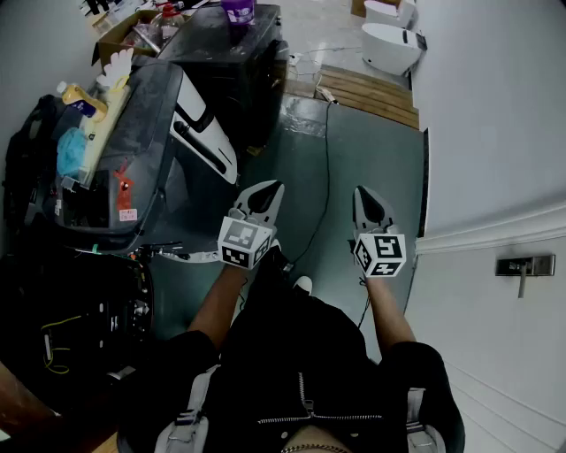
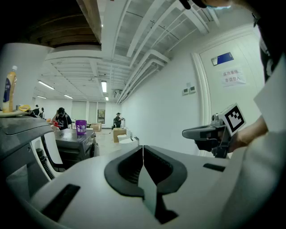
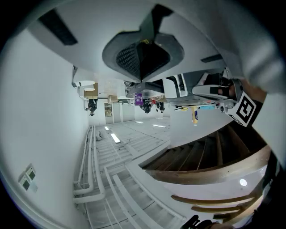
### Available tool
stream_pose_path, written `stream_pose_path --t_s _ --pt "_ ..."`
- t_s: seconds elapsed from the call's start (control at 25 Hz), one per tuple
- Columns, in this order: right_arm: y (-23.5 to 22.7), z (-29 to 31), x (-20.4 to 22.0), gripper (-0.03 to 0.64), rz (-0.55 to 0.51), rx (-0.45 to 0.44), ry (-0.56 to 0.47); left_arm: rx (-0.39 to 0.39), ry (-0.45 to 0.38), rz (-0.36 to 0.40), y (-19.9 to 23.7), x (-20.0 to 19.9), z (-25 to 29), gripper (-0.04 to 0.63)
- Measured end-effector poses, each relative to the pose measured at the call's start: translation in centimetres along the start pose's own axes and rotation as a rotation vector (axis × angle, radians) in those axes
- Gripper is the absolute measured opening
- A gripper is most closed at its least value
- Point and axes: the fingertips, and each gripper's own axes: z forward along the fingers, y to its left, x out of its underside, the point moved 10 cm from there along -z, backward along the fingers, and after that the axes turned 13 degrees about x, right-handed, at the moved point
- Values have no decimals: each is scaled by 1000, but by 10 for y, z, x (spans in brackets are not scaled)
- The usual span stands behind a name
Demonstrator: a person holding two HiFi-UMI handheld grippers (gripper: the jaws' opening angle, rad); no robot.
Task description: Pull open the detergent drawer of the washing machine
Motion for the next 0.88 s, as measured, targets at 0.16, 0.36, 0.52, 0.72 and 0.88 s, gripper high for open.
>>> stream_pose_path --t_s 0.16,0.36,0.52,0.72,0.88 --pt "8 -14 0 8 -31 -21 -37 -3 4 3 -10 2 -10 21" --pt "8 -25 -3 8 -36 19 -96 -16 -4 4 -17 4 -17 21" --pt "1 -26 -3 8 1 5 -77 -24 -9 4 -24 3 -15 21" --pt "-1 -23 -3 8 -6 4 -64 -32 -2 -9 -26 7 -13 21" --pt "-6 -14 -6 8 -2 -3 -63 -33 6 -19 -20 8 -4 21"
